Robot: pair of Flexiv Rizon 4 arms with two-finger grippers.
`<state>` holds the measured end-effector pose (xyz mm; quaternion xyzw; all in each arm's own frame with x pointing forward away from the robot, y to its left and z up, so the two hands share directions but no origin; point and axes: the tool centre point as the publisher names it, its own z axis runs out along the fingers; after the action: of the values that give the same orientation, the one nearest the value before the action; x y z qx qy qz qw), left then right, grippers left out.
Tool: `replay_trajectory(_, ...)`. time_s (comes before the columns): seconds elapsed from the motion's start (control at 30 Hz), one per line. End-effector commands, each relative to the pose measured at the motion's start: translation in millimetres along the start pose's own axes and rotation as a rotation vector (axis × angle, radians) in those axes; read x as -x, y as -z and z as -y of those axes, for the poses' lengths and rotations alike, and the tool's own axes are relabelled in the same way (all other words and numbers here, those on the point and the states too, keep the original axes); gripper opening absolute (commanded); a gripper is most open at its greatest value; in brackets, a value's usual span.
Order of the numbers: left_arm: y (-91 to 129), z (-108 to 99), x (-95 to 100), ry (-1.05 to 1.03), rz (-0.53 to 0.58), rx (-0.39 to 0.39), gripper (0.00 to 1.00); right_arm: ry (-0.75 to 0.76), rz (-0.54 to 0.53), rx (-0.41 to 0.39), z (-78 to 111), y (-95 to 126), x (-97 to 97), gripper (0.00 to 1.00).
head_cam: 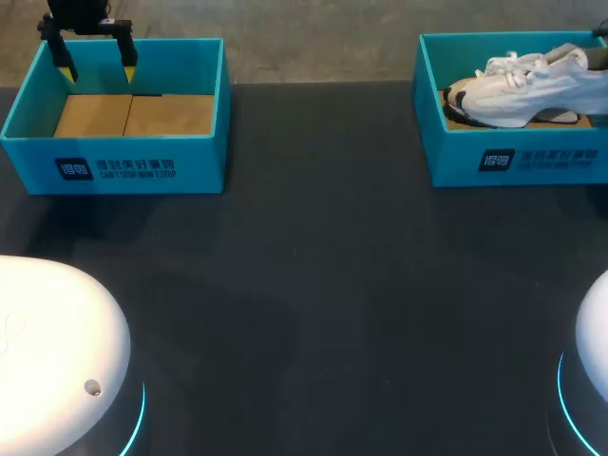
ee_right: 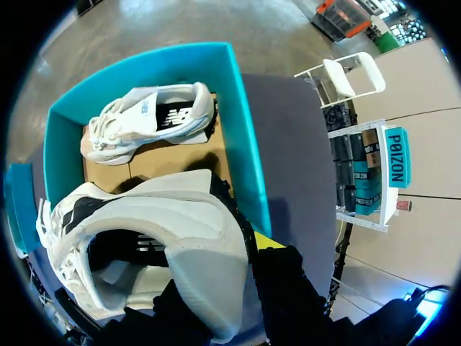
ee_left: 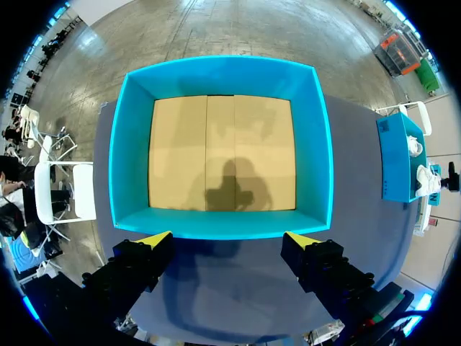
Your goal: Take the shoe out of the shoebox, open the shoe tongue, remove and reinsert the insole, then place the shoe into the shoebox
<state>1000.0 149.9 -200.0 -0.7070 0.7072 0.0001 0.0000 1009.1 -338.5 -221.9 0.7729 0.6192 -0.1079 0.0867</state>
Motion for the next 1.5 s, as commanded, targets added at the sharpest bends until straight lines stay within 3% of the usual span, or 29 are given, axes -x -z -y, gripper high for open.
replay_trajectory(0.03, 0.0, 0.0, 0.0, 0.000, 0.000, 0.000, 1.00, -0.006, 0.007, 0.015, 10.3, 18.0, 11.2, 0.00)
replay_trajectory(0.3, 0.0, 0.0, 0.0, 0.000, 0.000, 0.000, 1.00, -0.013, 0.019, 0.002, 15.9, 32.8, 16.7, 0.00)
replay_trajectory(0.6, 0.0, 0.0, 0.0, 0.000, 0.000, 0.000, 1.00, -0.030, 0.047, -0.024, 50.0, 59.7, 11.7, 0.00)
replay_trajectory(0.87, 0.0, 0.0, 0.0, 0.000, 0.000, 0.000, 1.00, -0.110, -0.006, -0.012, 108.1, 84.0, -2.3, 0.00)
replay_trajectory(1.07, 0.0, 0.0, 0.0, 0.000, 0.000, 0.000, 1.00, -0.140, -0.034, -0.002, 164.1, 95.6, -27.8, 0.00)
replay_trajectory(1.5, 0.0, 0.0, 0.0, 0.000, 0.000, 0.000, 1.00, -0.128, -0.043, 0.027, 270.2, 79.7, -93.1, 0.00)
